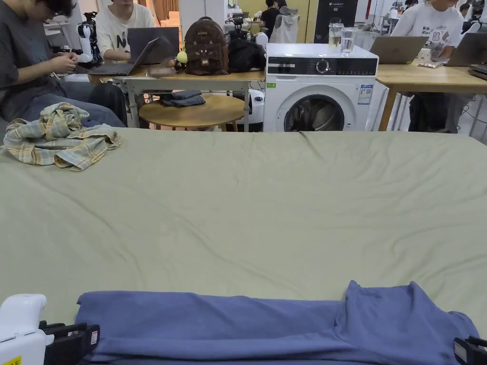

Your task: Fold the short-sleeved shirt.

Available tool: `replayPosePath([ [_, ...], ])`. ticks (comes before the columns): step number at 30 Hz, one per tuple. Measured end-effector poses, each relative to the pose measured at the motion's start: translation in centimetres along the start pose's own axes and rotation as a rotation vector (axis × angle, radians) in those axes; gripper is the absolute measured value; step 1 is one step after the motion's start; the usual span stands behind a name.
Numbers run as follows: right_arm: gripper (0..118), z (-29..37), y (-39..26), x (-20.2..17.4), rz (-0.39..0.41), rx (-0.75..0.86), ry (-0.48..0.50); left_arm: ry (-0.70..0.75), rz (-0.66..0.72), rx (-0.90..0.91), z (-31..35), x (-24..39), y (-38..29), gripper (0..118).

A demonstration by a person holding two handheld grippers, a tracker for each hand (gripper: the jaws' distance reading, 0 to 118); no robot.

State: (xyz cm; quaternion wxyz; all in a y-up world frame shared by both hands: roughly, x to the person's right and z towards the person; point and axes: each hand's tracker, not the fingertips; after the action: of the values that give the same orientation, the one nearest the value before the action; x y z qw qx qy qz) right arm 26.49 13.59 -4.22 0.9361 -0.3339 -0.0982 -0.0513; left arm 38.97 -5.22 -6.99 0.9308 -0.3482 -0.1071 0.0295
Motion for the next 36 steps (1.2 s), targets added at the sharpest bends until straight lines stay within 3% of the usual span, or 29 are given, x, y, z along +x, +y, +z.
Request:
replayPosePath([
  [3, 59, 2.1, 1.5, -1.7, 0.044, 0.149, 0.045, -0.015, -0.015, 0.078, 1.3, 1.1, 2.6, 60],
  [8, 59, 0.8, 5.2, -6.3, 0.112, 0.195, 0.092, -0.009, -0.051, 0.203, -0.6, 4.0, 6.9, 60],
  [11, 58, -0.8, 6.0, -9.0, 0.090, 0.204, 0.138, -0.027, -0.070, 0.237, -1.1, 6.2, 6.6, 60],
  [13, 33, -2.2, 6.1, -10.3, 0.077, 0.188, 0.165, -0.045, -0.067, 0.237, -1.1, 7.1, 6.3, 60],
  [14, 20, -2.9, 6.1, -10.9, 0.075, 0.176, 0.166, -0.061, -0.058, 0.237, -0.1, 8.0, 6.6, 56],
  [17, 0, -3.8, 5.4, -11.9, 0.074, 0.146, 0.175, -0.195, -0.009, 0.237, 10.0, 11.6, 8.2, 0],
  [20, 0, -3.8, 4.5, -12.7, 0.089, 0.129, 0.186, -0.139, -0.039, 0.264, 5.7, 11.2, 6.3, 0],
  [25, 0, -3.6, 4.1, -13.0, 0.100, 0.123, 0.191, -0.159, 0.068, 0.266, 9.0, 10.7, 14.6, 0],
  [29, 0, -2.8, 4.1, -12.3, 0.073, 0.125, 0.215, -0.242, 0.123, 0.214, 17.2, 7.8, 17.1, 0],
  [30, 0, -2.6, 4.1, -12.0, 0.062, 0.127, 0.227, -0.245, 0.147, 0.173, 18.0, 6.4, 18.0, 13],
  [32, 0, -2.3, 4.1, -11.7, 0.038, 0.125, 0.252, -0.233, 0.210, 0.097, 17.7, 3.5, 21.1, 61],
  [34, 0, -2.3, 4.1, -11.7, 0.031, 0.122, 0.257, -0.187, 0.244, 0.064, 14.0, 0.8, 22.1, 62],
  [36, 0, -2.2, 4.0, -12.2, 0.040, 0.122, 0.252, -0.201, 0.312, 0.013, 14.4, -1.2, 25.4, 62],
])
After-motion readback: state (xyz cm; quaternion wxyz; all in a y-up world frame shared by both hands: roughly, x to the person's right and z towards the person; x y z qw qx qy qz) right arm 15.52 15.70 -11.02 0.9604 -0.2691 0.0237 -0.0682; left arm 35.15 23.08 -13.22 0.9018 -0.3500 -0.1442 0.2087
